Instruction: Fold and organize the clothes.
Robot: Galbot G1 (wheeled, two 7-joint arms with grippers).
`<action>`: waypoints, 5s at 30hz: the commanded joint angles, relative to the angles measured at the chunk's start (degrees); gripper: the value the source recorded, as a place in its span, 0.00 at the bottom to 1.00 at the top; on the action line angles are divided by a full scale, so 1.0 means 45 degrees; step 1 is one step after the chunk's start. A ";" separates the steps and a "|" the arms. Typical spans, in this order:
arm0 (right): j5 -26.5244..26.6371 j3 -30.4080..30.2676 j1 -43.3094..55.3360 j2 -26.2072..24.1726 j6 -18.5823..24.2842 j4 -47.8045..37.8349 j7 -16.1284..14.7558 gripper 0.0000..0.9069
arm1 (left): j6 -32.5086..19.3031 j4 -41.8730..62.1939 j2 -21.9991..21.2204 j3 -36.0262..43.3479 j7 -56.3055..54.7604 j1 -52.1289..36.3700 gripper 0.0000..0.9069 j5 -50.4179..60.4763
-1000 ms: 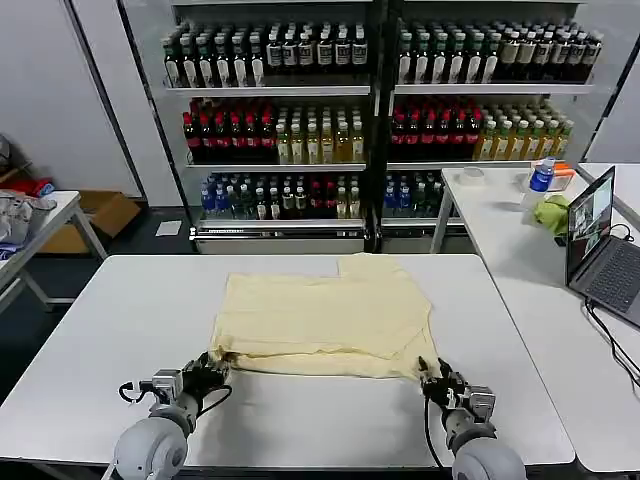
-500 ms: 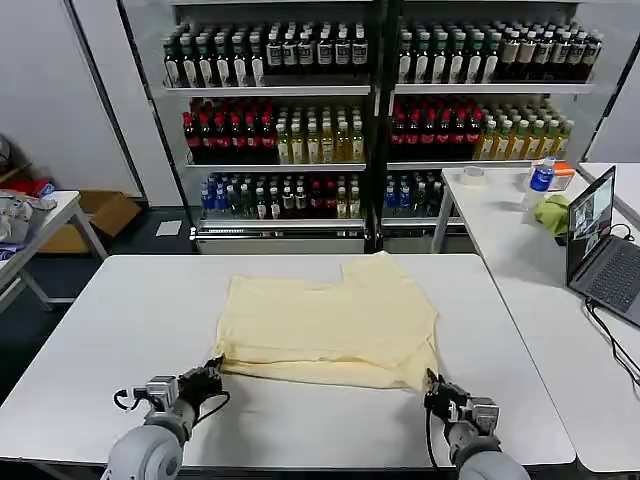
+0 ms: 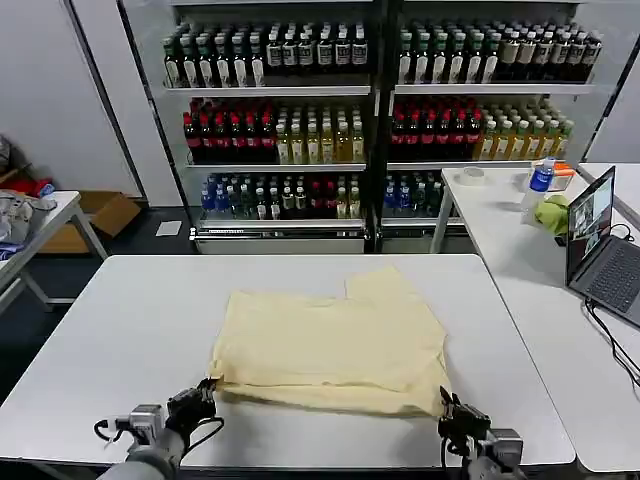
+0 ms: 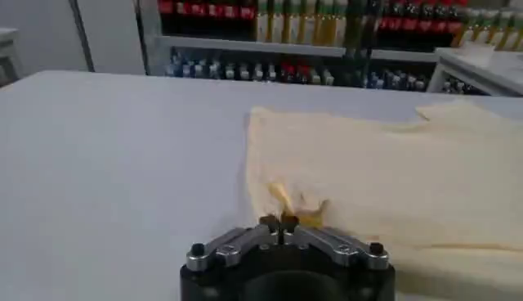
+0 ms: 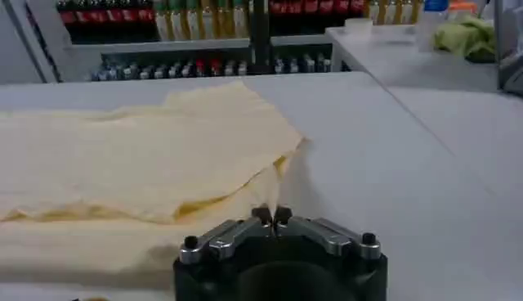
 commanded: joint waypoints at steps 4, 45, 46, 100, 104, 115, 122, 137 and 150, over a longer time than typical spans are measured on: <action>-0.0997 0.0259 -0.1350 -0.0052 -0.0263 0.0715 -0.0016 0.03 | -0.0149 -0.2196 -0.0145 -0.0222 -0.0123 0.3274 0.01 0.0925; 0.3497 -0.4277 1.1974 -0.1194 -0.1208 -0.6873 0.1342 1.00 | 0.0593 0.3731 0.2197 0.1939 -0.1482 -0.6166 1.00 -0.1957; 0.3547 -0.4468 1.2263 -0.1037 -0.1204 -0.7373 0.1363 1.00 | 0.0591 0.3979 0.2184 0.2154 -0.1483 -0.6510 1.00 -0.2001; 0.3339 -0.5941 1.5646 0.2165 -0.1197 -1.4541 0.0902 0.00 | 0.0571 0.7286 0.1029 0.4368 -0.1029 -0.8774 0.00 -0.2021; 0.3359 -0.5936 1.5577 0.2198 -0.1194 -1.4478 0.0895 0.00 | 0.0538 0.7154 0.1100 0.4290 -0.0938 -0.8573 0.00 -0.2030; 0.3099 -0.5809 1.5475 0.2245 -0.0673 -1.3701 0.0817 0.00 | 0.0432 0.6735 0.1206 0.4021 -0.0803 -0.8426 0.00 -0.2382; 0.2978 -0.5712 1.5269 0.1948 0.0256 -1.2212 0.0981 0.00 | 0.0298 0.6015 0.1448 0.3669 -0.0825 -0.8436 0.00 -0.2876; 0.3171 -0.4642 1.2768 0.0279 0.0258 -0.7768 0.1112 0.00 | 0.0338 0.3721 0.2053 0.2702 -0.0830 -0.7132 0.01 -0.3487; 0.3638 -0.2652 0.9010 -0.1591 -0.0097 -0.3485 0.1045 0.00 | 0.0374 0.1883 0.2553 0.1779 -0.0708 -0.5163 0.01 -0.3668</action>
